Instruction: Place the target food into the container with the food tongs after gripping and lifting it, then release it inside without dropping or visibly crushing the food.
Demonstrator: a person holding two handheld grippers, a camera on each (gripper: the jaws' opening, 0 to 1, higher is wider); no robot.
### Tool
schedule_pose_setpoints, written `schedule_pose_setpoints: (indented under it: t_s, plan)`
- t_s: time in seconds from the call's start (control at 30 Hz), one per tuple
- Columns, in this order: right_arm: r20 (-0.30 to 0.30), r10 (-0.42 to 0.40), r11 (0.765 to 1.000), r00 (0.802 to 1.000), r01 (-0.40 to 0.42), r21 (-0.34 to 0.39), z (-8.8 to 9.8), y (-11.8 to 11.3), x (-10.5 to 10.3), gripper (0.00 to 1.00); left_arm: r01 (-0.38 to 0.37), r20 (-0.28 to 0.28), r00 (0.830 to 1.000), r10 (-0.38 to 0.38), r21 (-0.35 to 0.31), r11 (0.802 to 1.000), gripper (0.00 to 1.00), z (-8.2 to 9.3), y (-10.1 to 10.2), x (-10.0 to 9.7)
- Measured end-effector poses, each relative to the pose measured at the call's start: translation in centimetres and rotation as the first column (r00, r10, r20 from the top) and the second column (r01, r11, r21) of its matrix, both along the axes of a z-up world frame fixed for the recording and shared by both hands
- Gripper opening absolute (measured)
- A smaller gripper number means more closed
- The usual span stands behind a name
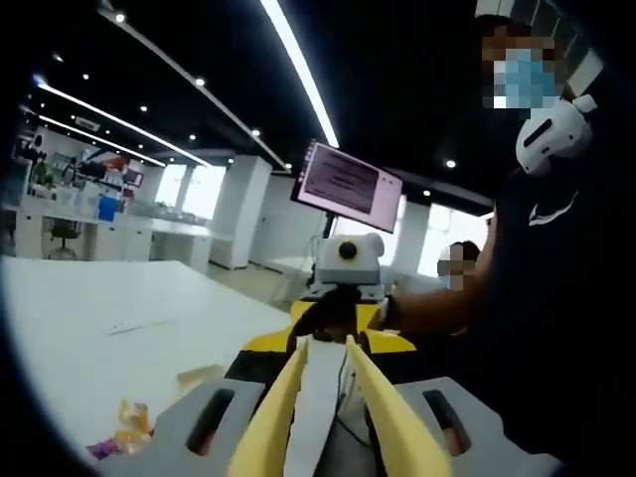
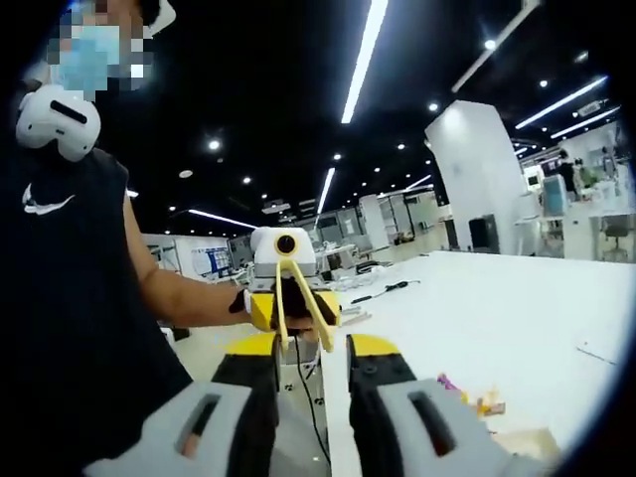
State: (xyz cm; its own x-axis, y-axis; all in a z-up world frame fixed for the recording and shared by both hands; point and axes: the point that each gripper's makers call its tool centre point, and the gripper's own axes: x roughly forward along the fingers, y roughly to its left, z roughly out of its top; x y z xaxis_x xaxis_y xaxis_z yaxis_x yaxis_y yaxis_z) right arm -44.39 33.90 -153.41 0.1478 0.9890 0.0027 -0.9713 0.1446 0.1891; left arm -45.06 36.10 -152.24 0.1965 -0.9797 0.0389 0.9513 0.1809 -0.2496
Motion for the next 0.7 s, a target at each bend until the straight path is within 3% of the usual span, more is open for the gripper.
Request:
schedule_pose_setpoints:
  t_s: [0.17, 0.27, 0.47, 0.53, 0.6, 0.7]
  plan:
    - [0.106, -0.140, 0.978, 0.984, 0.154, -0.138, -2.4, -3.0, 2.0, 0.46, -0.055, 0.045, 0.998, 0.051, 0.084, 0.995, 0.23, -1.2, 1.6, 1.3]
    - [0.107, -0.225, 0.958, 0.968, 0.240, -0.156, -3.7, -5.4, 2.9, 0.55, -0.107, 0.092, 0.991, 0.093, 0.156, 0.982, 0.23, -2.6, 2.8, 2.3]
    - [0.093, -0.339, 0.911, 0.936, 0.352, -0.215, -6.7, -9.5, 3.3, 0.64, -0.186, 0.097, 0.980, 0.174, 0.141, 0.972, 0.23, -3.6, 4.6, 3.6]
    - [0.107, -0.374, 0.881, 0.921, 0.389, -0.268, -8.4, -10.9, 3.1, 0.67, -0.203, 0.103, 0.977, 0.189, 0.151, 0.967, 0.23, -4.1, 5.0, 3.9]
    - [0.132, -0.406, 0.852, 0.904, 0.427, -0.302, -9.8, -12.2, 3.1, 0.74, -0.218, 0.109, 0.973, 0.202, 0.166, 0.962, 0.23, -4.5, 5.4, 4.3]
    - [0.137, -0.417, 0.836, 0.899, 0.438, -0.330, -11.1, -13.1, 2.5, 0.85, -0.227, 0.121, 0.971, 0.207, 0.187, 0.956, 0.23, -5.0, 5.7, 4.5]
